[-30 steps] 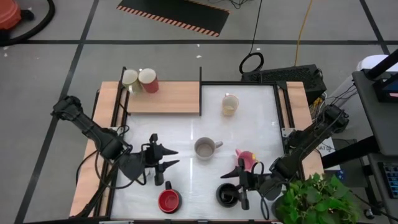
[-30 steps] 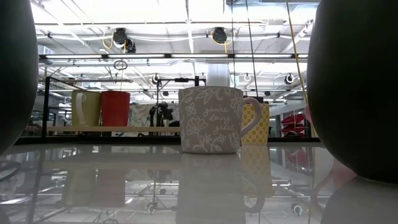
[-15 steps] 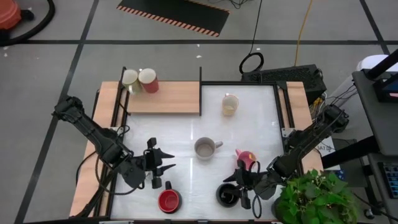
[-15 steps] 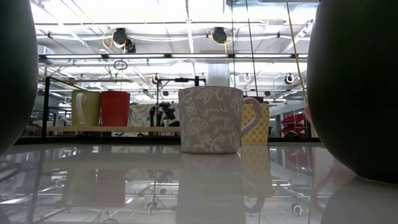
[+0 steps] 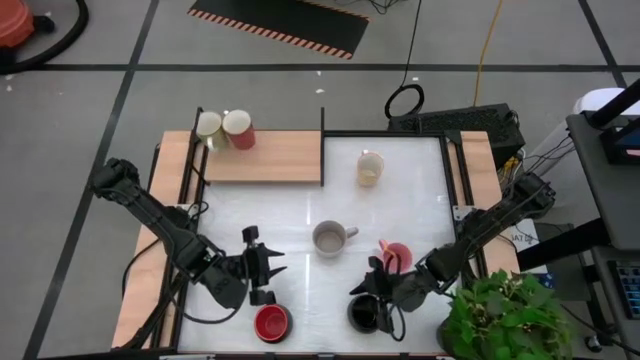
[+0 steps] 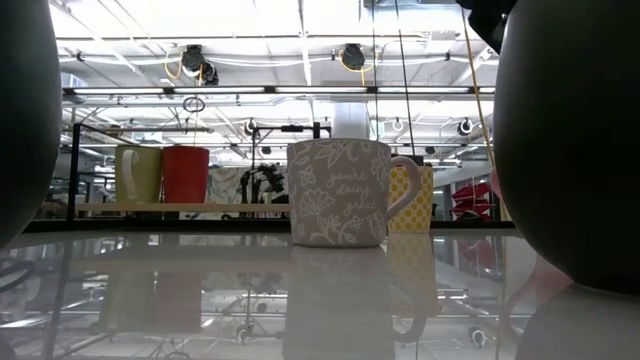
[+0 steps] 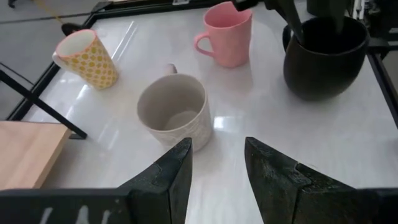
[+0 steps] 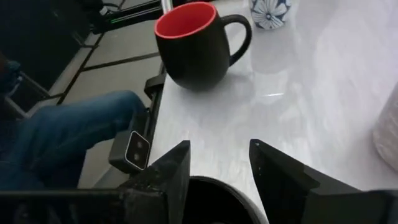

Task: Place coffee mugs
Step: Put the black mug on the shelf

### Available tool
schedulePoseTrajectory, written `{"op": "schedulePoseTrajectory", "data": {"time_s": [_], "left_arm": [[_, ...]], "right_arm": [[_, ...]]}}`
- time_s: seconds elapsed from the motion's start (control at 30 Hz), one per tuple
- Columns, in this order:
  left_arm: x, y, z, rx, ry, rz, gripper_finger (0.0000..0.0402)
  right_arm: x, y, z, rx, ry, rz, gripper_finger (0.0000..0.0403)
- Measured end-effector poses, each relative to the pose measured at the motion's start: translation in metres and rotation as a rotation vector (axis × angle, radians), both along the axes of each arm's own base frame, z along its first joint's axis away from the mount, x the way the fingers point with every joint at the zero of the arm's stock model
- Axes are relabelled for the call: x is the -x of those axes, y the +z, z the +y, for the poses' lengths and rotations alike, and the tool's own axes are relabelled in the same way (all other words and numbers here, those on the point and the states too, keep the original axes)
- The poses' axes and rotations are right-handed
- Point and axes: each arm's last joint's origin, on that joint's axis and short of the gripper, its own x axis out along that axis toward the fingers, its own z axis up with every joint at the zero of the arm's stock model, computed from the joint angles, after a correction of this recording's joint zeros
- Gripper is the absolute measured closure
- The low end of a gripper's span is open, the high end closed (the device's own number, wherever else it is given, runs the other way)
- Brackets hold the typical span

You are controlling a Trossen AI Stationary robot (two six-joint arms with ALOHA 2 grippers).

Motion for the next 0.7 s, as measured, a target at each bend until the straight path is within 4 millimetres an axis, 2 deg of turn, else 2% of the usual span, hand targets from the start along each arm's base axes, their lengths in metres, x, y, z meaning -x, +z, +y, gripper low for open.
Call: {"op": "schedulePoseTrajectory", "data": {"time_s": [0.17,0.37,0.47,0.7], "left_arm": [[0.002,0.002,0.002,-0.066,-0.045,0.015,0.025],[-0.003,0.002,0.01,-0.168,-0.08,0.049,0.025],[-0.009,0.002,0.018,-0.194,-0.062,0.059,0.025],[-0.021,0.002,0.041,-0.25,-0.013,0.086,0.025]], "right_arm": [[-0.005,0.013,0.002,-0.015,0.051,0.031,0.0241],[-0.006,0.051,0.012,0.005,0.078,0.132,0.0241],[-0.003,0.064,0.011,0.022,0.062,0.217,0.0241],[0.001,0.058,0.01,-0.068,0.075,0.393,0.0241]]}}
